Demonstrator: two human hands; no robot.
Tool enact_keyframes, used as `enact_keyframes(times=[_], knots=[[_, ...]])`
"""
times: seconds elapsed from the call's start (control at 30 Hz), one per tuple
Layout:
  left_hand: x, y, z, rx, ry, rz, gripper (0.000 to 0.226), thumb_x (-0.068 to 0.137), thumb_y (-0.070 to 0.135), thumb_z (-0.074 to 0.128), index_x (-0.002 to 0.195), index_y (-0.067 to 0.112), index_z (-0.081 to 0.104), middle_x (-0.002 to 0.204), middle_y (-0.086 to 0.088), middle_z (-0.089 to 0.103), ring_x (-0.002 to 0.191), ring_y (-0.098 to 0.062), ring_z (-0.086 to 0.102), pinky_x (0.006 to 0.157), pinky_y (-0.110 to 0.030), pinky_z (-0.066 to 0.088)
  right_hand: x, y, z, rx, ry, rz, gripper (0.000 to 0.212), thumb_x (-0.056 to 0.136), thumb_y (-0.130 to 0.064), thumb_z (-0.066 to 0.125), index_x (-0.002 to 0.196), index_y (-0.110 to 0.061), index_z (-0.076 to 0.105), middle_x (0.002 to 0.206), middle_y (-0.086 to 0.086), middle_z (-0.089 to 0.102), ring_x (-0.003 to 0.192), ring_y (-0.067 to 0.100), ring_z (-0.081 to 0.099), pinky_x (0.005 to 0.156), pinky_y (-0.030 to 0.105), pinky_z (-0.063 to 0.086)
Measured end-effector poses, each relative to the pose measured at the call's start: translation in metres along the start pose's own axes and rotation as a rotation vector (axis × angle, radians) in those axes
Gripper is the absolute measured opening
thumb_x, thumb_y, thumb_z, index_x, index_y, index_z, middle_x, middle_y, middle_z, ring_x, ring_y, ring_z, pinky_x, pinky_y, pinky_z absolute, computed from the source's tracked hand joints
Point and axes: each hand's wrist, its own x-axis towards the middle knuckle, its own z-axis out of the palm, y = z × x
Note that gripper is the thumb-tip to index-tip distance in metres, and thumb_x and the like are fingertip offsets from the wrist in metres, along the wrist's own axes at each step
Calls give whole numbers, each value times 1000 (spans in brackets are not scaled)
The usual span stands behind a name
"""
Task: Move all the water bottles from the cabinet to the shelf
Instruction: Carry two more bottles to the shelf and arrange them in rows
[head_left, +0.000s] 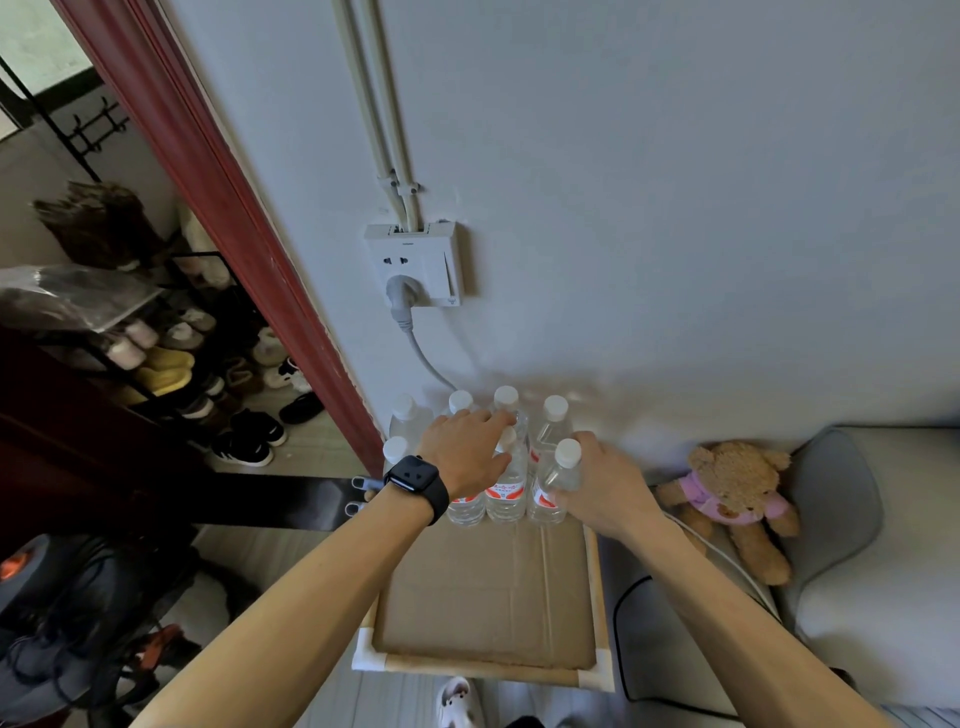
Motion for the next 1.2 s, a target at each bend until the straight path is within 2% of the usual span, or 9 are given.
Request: enact_keyframes(times=[0.2, 0.37, 0.53, 0.6, 0.67, 0.77, 0.93, 1.2], knots=[[-1, 2, -1, -6, 2, 5, 52, 96, 43, 50, 144, 29, 39, 133, 3, 56, 116, -22, 56, 94, -39, 46, -2, 3, -4, -20, -11, 5, 59, 76, -58, 64, 119, -24, 42, 106, -3, 61, 80, 16, 51, 66, 30, 40], [-3, 1, 1, -9, 13, 4, 51, 96, 42, 50, 144, 30, 38, 127, 1, 58, 111, -22, 57, 89, -38, 48, -4, 4, -5, -31, -3, 12, 61, 77, -57, 66, 122, -24, 40, 110, 0, 63, 93, 25, 62, 69, 31, 41], [-4, 0, 1, -5, 34, 13, 53, 96, 42, 49, 145, 29, 37, 127, 1, 58, 112, -23, 56, 90, -37, 47, -7, 3, -8, -35, 25, -1, 61, 77, -59, 66, 120, -23, 40, 101, -4, 57, 80, 18, 51, 67, 31, 39], [-5, 0, 1, -1, 42, 18, 52, 96, 42, 49, 145, 29, 37, 127, 1, 58, 113, -22, 55, 91, -37, 46, -8, 3, -9, -37, 31, -9, 57, 79, -57, 66, 118, -24, 41, 99, -6, 55, 81, 17, 52, 69, 32, 42], [-6, 0, 0, -2, 45, 24, 51, 97, 41, 49, 145, 30, 38, 128, 2, 58, 114, -22, 54, 92, -37, 46, -7, 4, -9, -38, 36, -25, 50, 82, -50, 67, 117, -23, 44, 104, -3, 60, 86, 19, 56, 71, 32, 44], [-7, -1, -2, -6, 61, 30, 47, 99, 39, 48, 144, 31, 40, 130, 3, 57, 114, -21, 54, 93, -36, 45, -7, 4, -10, -23, 31, -41, 41, 85, -42, 65, 117, -24, 47, 109, -1, 63, 85, 16, 51, 71, 31, 41], [-9, -1, -7, -21, 72, 51, 47, 98, 37, 49, 144, 31, 42, 137, 2, 52, 118, -22, 52, 96, -38, 45, -8, -1, -11, 1, 18, -27, 42, 85, -43, 65, 117, -25, 46, 108, -3, 63, 89, 16, 57, 76, 34, 49], [-15, -5, -8, -23, 84, 115, 39, 99, 34, 47, 138, 28, 49, 135, 4, 55, 114, -21, 52, 93, -35, 44, -11, -9, -12, -31, 10, 1, 43, 84, -45, 65, 115, -24, 45, 104, -2, 60, 86, 19, 56, 70, 31, 43]])
